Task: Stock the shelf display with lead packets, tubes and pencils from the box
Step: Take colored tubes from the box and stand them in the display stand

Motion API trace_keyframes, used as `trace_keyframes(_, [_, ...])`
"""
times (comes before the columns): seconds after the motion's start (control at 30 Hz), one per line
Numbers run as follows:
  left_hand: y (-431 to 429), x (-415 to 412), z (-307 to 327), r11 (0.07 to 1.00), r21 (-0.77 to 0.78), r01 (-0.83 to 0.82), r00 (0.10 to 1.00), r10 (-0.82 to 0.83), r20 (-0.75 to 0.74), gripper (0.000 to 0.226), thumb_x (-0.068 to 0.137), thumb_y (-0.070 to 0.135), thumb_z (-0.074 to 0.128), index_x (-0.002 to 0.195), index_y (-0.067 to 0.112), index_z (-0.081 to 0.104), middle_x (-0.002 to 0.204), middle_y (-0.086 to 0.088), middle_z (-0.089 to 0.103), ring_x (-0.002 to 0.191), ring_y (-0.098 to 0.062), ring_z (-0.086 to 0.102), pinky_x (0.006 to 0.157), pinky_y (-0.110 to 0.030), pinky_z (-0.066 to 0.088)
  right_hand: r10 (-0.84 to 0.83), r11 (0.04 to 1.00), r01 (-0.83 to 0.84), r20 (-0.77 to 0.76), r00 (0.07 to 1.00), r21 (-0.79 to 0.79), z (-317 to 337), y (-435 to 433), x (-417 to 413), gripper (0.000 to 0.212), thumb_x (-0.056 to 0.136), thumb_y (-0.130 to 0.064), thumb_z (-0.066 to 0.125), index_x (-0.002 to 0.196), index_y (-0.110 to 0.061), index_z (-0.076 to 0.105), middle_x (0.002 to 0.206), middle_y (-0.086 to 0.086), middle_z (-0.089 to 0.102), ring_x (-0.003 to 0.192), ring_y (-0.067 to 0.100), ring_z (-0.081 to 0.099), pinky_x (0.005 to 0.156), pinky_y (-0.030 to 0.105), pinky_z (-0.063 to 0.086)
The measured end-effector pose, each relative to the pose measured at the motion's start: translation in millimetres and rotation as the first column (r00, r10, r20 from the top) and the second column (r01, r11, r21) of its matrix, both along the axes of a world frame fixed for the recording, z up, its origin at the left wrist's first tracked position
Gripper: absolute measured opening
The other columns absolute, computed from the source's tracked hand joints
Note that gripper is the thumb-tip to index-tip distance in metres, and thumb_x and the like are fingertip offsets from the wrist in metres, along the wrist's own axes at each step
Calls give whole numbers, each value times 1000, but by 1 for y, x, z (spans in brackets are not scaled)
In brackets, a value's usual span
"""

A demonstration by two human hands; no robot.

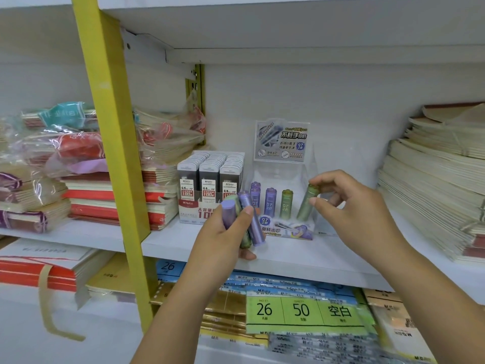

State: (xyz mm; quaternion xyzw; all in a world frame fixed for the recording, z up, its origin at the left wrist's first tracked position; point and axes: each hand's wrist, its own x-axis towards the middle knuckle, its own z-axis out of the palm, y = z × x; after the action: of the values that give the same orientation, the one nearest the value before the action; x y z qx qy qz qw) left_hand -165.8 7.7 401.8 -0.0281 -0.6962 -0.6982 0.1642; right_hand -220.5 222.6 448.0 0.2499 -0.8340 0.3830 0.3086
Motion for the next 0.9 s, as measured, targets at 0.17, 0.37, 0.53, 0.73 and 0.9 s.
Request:
trace_keyframes(0.17, [1, 1, 2, 999, -37, 14, 1000, -14, -6, 14, 99, 44, 53, 105, 36, 64, 104, 22, 74, 83, -19, 72, 66, -30, 57, -10, 998, 10, 0, 1000, 57, 1, -1, 0, 22, 87, -18, 69, 104, -33, 70, 73, -42, 57, 68, 3, 55, 61, 4, 38])
trace_keyframes(0.37, [2, 6, 5, 998, -61, 16, 1000, -16, 3, 16, 96, 46, 57, 102, 38, 69, 105, 20, 74, 73, -15, 69, 63, -22, 54, -109, 955, 123, -68, 992, 271, -2, -3, -5, 24, 96, -21, 54, 115, -27, 68, 110, -16, 42, 64, -6, 44, 58, 22, 32])
trace_keyframes(0.53, [3, 11, 9, 1000, -22, 17, 1000, -17, 11, 49, 77, 57, 63, 99, 15, 71, 85, 0, 76, 59, -4, 61, 53, -16, 48, -119, 959, 139, -92, 989, 245, -1, -6, 1, 26, 97, -20, 52, 117, -25, 68, 109, -14, 42, 62, -3, 44, 59, 24, 34])
trace_keyframes(0.73, [8, 12, 11, 997, -33, 62, 998, -63, -23, 43, 65, 61, 67, 86, 25, 77, 71, 8, 73, 59, 0, 59, 50, -14, 44, 302, 946, -272, 172, 938, -177, 3, -34, 21, 19, 91, -28, 63, 103, -42, 68, 85, -24, 63, 69, -1, 53, 65, 6, 40])
trace_keyframes(0.9, [9, 12, 10, 995, -38, 93, 995, -94, -37, 46, 66, 60, 69, 89, 21, 77, 69, 3, 64, 57, -6, 51, 51, -16, 44, 470, 855, -351, 283, 836, -383, 3, -50, 21, 15, 86, -20, 68, 95, -31, 75, 89, -8, 75, 82, 6, 68, 66, 11, 49])
